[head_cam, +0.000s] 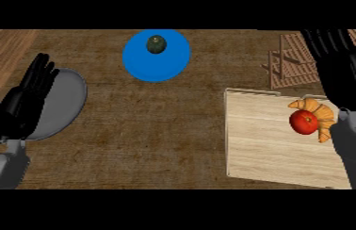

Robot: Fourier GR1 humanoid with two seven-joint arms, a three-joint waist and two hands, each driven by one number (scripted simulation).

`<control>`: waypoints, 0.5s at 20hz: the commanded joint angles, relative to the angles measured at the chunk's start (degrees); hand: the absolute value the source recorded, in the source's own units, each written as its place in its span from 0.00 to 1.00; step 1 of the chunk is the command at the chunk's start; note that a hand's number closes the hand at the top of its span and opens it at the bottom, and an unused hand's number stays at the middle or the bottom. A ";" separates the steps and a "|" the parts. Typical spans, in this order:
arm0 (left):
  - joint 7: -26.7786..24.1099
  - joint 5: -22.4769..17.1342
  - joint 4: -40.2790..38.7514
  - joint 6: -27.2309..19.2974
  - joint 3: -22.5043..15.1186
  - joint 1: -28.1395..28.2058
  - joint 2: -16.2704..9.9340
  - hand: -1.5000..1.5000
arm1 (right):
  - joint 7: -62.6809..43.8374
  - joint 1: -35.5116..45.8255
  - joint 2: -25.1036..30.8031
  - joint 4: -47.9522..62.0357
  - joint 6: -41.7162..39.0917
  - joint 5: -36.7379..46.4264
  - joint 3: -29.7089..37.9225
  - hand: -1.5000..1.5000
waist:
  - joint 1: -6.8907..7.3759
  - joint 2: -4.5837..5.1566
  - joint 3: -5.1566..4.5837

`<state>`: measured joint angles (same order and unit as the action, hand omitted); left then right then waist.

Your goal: Pick the croissant from the tray and place it in the tiered shelf

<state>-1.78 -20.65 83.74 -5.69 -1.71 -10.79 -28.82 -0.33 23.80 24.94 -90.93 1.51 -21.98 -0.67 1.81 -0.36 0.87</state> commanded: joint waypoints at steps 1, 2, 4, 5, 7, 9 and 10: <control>1.48 1.93 5.10 -2.36 0.27 3.59 -0.21 0.50 | 2.65 -0.23 2.29 3.28 -11.43 -5.25 1.26 1.00 | -0.84 0.30 -0.80; 0.81 1.23 2.30 -1.98 1.11 1.65 -0.31 0.50 | 2.93 0.68 3.18 5.23 -16.93 -6.98 -0.83 1.00 | -0.34 0.58 -0.76; 1.29 2.98 2.45 -5.69 0.28 0.34 1.52 0.50 | 2.56 0.73 5.43 5.95 -26.65 -8.92 -4.77 1.00 | 0.47 0.99 -0.64; 1.06 3.46 3.29 -6.63 -0.11 0.81 2.14 0.50 | 2.50 -0.23 6.95 5.49 -32.36 -11.01 -6.06 1.00 | 0.89 1.00 -0.52; 1.45 2.97 4.06 -6.66 -2.34 3.95 4.93 0.50 | 5.95 -0.18 13.66 13.22 -25.18 3.61 -1.85 1.00 | 0.98 1.31 -0.69; 2.74 4.97 5.32 -9.22 -3.93 3.17 6.17 0.50 | 1.39 -0.47 10.14 21.61 -38.00 -16.08 -0.37 0.00 | 0.84 1.27 -0.59; 0.88 5.44 3.70 -9.26 -4.68 4.05 7.67 0.50 | 2.76 0.69 10.59 23.20 -43.04 -18.67 0.09 0.00 | 0.65 1.40 -0.65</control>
<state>-0.32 -16.72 87.24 -12.85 -4.15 -8.37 -24.24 2.40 24.11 33.49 -76.20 -29.50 -32.24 -2.46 2.49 0.79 0.30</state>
